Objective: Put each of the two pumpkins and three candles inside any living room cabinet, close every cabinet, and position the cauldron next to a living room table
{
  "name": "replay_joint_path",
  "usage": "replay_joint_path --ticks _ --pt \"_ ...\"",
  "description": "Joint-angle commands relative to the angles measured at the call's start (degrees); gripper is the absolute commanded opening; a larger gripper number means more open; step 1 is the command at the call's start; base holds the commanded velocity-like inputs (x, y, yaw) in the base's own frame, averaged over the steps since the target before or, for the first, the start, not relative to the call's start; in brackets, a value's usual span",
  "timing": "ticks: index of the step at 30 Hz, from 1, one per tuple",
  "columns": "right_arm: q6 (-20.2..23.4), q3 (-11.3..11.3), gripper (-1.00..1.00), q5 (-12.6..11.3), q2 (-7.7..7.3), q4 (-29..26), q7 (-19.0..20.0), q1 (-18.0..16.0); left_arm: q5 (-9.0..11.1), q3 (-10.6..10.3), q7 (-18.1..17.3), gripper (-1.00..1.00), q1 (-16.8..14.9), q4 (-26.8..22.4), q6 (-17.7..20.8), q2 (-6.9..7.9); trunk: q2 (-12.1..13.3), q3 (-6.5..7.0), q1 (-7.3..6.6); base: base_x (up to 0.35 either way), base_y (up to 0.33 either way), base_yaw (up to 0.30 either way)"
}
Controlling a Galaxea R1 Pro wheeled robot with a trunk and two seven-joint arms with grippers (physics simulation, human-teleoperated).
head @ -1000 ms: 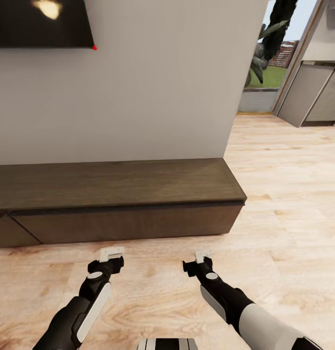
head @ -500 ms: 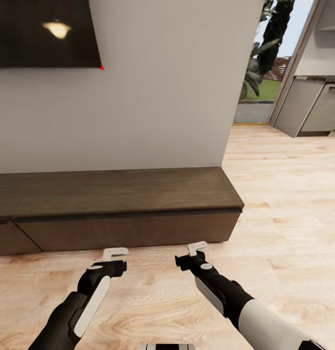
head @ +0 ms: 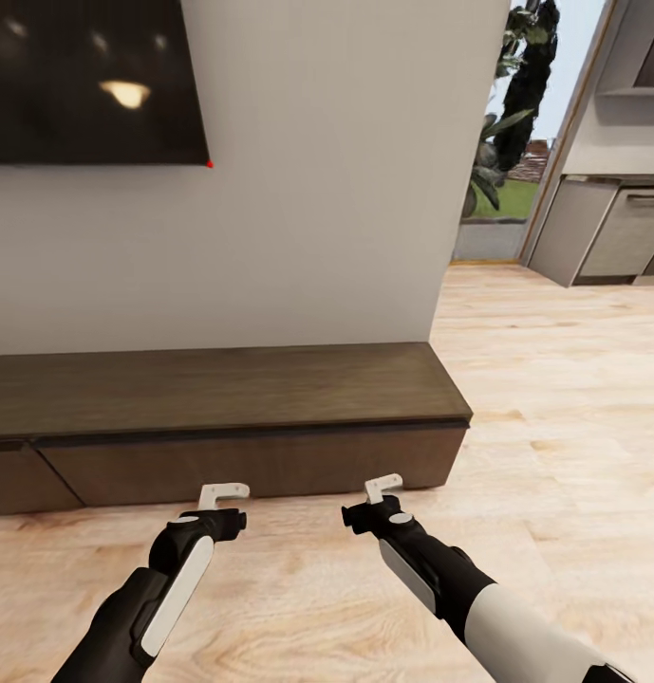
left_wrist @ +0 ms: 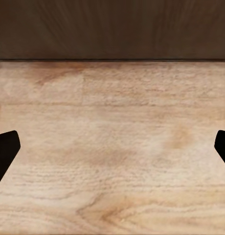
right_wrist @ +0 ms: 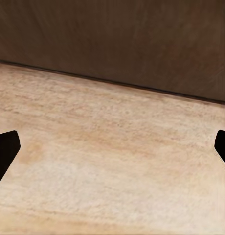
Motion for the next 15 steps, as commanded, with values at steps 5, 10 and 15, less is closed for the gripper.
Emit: replay_joint_path --ticks 5,10,15 --pt "0.1 0.3 1.00 -0.5 -0.04 -0.1 -0.5 -0.1 0.6 -0.1 0.6 1.00 0.0 -0.1 0.1 0.07 0.0 1.06 -0.14 -0.122 0.000 0.000" --pt "0.1 0.4 1.00 -0.4 -0.04 -0.1 -0.5 -0.1 0.6 -0.1 0.7 1.00 0.0 -0.2 0.1 0.07 0.1 2.17 -0.27 -0.167 0.000 0.000" --pt "0.3 0.4 1.00 -0.5 -0.04 -0.1 -0.5 -0.1 0.6 -0.1 0.7 1.00 0.0 -0.2 0.1 0.07 0.2 3.28 -0.40 -0.025 0.000 0.000"
